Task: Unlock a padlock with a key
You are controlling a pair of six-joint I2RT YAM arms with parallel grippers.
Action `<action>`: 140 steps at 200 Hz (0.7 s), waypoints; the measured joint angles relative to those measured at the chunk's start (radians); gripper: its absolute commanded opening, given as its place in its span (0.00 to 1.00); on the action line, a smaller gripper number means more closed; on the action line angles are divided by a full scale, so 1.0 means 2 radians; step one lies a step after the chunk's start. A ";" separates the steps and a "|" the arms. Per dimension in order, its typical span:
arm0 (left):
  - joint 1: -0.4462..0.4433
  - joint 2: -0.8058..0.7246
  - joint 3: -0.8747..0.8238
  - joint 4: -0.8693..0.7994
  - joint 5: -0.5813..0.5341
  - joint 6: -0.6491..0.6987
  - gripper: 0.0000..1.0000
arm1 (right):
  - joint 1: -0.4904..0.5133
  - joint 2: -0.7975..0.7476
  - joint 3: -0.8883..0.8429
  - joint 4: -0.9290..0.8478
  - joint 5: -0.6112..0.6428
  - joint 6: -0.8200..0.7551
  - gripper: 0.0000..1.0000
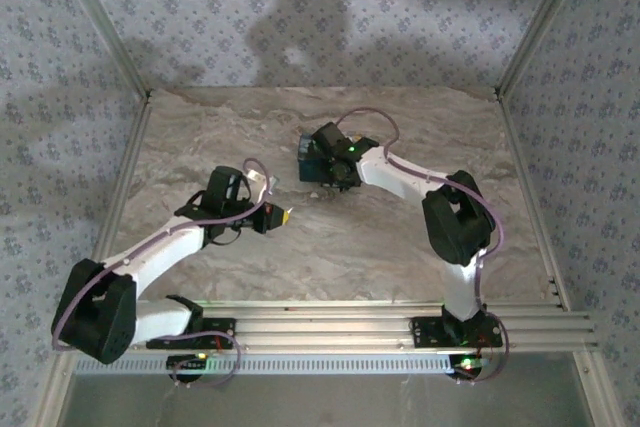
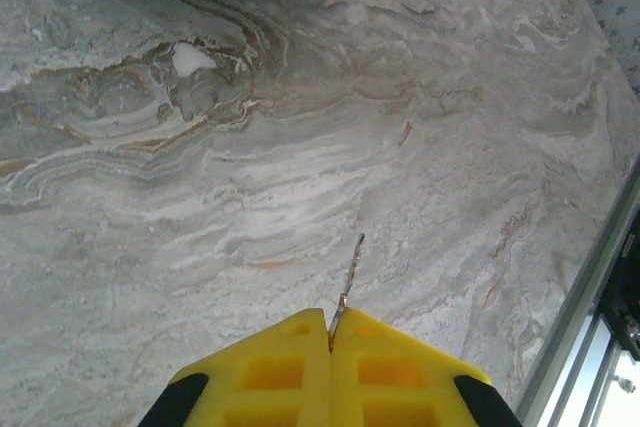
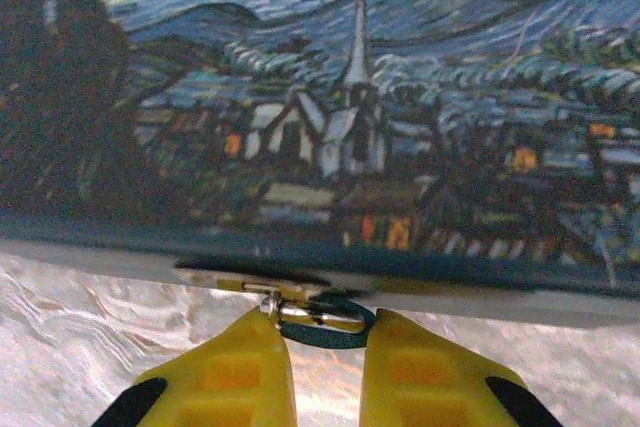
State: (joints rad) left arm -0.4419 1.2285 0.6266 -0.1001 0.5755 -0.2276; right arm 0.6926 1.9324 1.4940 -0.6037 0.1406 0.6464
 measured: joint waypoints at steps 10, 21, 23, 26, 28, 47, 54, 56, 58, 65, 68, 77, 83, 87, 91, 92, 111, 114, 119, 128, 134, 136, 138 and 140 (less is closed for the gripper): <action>-0.003 0.006 0.000 0.011 0.000 0.000 0.00 | 0.001 0.000 -0.003 -0.009 -0.008 0.000 0.00; -0.007 0.013 0.000 0.021 0.000 0.001 0.00 | 0.001 0.000 -0.003 -0.023 -0.023 0.000 0.00; -0.009 0.015 0.000 0.024 -0.001 0.001 0.00 | 0.001 0.000 -0.003 -0.025 -0.025 0.000 0.00; -0.011 0.018 -0.001 0.027 -0.001 0.002 0.00 | 0.001 0.000 -0.003 -0.027 -0.029 0.000 0.00; -0.012 0.019 -0.001 0.029 -0.001 0.002 0.00 | 0.001 0.000 -0.003 -0.031 -0.034 0.000 0.00; -0.028 0.031 -0.003 0.049 -0.006 0.005 0.00 | 0.001 0.000 0.001 -0.047 -0.060 0.000 0.00; -0.034 0.036 -0.004 0.059 -0.009 0.005 0.00 | 0.000 0.000 0.005 -0.056 -0.073 0.000 0.00; -0.035 0.037 -0.004 0.062 -0.009 0.005 0.00 | 0.000 0.000 0.006 -0.057 -0.076 0.000 0.00; -0.037 0.039 -0.005 0.065 -0.009 0.005 0.00 | 0.000 0.000 0.007 -0.059 -0.079 0.000 0.00; -0.040 0.044 -0.005 0.073 -0.011 0.005 0.00 | -0.001 0.000 0.013 -0.064 -0.093 0.000 0.00; -0.042 0.047 -0.005 0.078 -0.012 0.005 0.00 | -0.002 0.000 0.015 -0.065 -0.098 0.000 0.00; -0.045 0.056 -0.005 0.093 -0.013 0.005 0.00 | -0.003 0.000 0.021 -0.067 -0.116 0.000 0.00; -0.046 0.062 -0.005 0.103 -0.014 0.004 0.00 | -0.005 -0.001 0.024 -0.067 -0.129 0.001 0.00; -0.047 0.066 -0.005 0.109 -0.015 0.003 0.00 | -0.006 -0.001 0.026 -0.067 -0.137 0.002 0.00; -0.047 0.069 -0.006 0.115 -0.016 0.003 0.00 | -0.007 -0.002 0.027 -0.067 -0.143 0.002 0.00; -0.047 0.070 -0.006 0.118 -0.016 0.003 0.00 | -0.008 -0.002 0.027 -0.067 -0.146 0.002 0.00; -0.047 0.081 -0.015 0.159 -0.023 0.000 0.00 | -0.015 -0.006 0.027 -0.070 -0.178 0.009 0.00; -0.047 0.083 -0.017 0.166 -0.025 -0.001 0.00 | -0.016 -0.007 0.027 -0.070 -0.183 0.010 0.00; -0.047 0.087 -0.020 0.177 -0.025 -0.002 0.00 | -0.019 -0.008 0.027 -0.070 -0.190 0.009 0.00; -0.047 0.093 -0.027 0.197 -0.027 -0.005 0.00 | -0.022 -0.010 0.027 -0.070 -0.201 0.014 0.00; -0.047 0.098 -0.030 0.208 -0.027 -0.007 0.00 | -0.026 -0.012 0.027 -0.069 -0.209 0.017 0.00; -0.047 0.100 -0.031 0.212 -0.027 -0.008 0.00 | -0.027 -0.013 0.027 -0.068 -0.211 0.019 0.00; -0.047 0.102 -0.032 0.215 -0.027 -0.009 0.00 | -0.027 -0.013 0.027 -0.068 -0.214 0.019 0.00; -0.047 0.104 -0.033 0.219 -0.027 -0.010 0.00 | -0.029 -0.014 0.027 -0.068 -0.216 0.019 0.00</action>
State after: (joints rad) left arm -0.5369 1.4372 0.5610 0.3386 0.5224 -0.2466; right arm 0.6353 1.9049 1.5482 -0.7391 -0.2909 0.6846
